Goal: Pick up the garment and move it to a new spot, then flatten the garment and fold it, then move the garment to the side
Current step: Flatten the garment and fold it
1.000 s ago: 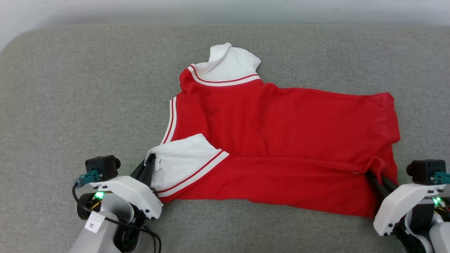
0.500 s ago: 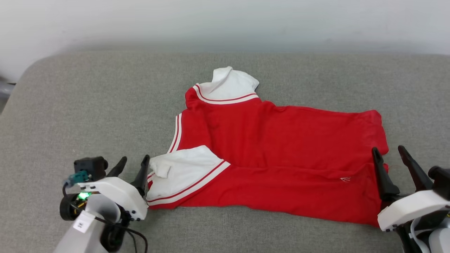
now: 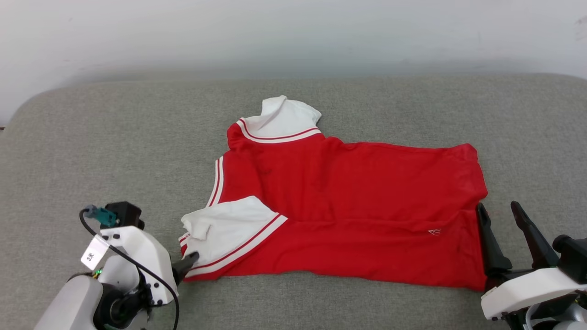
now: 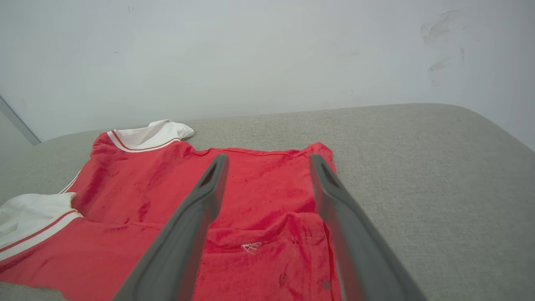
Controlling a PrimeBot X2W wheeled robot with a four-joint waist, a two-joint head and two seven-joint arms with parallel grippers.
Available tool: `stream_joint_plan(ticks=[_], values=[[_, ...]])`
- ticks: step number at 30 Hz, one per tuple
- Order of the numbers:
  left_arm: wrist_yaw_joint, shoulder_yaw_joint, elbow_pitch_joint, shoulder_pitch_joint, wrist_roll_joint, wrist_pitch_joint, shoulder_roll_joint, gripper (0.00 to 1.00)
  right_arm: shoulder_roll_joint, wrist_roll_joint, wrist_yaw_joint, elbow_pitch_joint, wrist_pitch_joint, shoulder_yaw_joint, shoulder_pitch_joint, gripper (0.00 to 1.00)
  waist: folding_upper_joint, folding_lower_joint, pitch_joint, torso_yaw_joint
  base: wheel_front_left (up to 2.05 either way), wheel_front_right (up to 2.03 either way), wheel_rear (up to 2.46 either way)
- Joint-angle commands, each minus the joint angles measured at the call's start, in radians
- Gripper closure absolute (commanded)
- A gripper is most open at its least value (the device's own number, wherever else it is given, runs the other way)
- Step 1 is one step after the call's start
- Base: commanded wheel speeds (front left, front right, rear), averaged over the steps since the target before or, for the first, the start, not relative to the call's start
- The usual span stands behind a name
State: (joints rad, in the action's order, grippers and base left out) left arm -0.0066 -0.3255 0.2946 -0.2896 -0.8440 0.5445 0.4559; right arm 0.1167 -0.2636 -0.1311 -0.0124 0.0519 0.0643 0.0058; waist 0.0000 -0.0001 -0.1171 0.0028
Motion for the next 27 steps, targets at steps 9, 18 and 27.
stream_joint_plan(ticks=[9, 18, 27], values=[[0.099, -0.027, -0.094, 0.096, -0.059, 0.188, 0.016, 0.00, -0.020, -0.002, 0.001, -0.023, -0.028, 0.006, -0.012, 0.00, 0.0000, 0.0001, -0.059, -0.039, 0.00, 0.00, 0.00], [0.066, -0.067, -0.069, 0.082, -0.055, 0.183, -0.017, 1.00, 0.012, -0.050, 0.001, -0.018, -0.122, 0.031, 0.008, 0.00, 0.0000, 0.0001, -0.077, -0.036, 0.00, 0.00, 0.00], [0.070, -0.019, -0.128, 0.104, -0.027, 0.071, 0.009, 1.00, 0.111, -0.156, 0.001, 0.004, -0.450, 0.061, 0.057, 0.00, 0.0000, 0.0001, -0.041, -0.029, 0.00, 0.00, 0.00]])
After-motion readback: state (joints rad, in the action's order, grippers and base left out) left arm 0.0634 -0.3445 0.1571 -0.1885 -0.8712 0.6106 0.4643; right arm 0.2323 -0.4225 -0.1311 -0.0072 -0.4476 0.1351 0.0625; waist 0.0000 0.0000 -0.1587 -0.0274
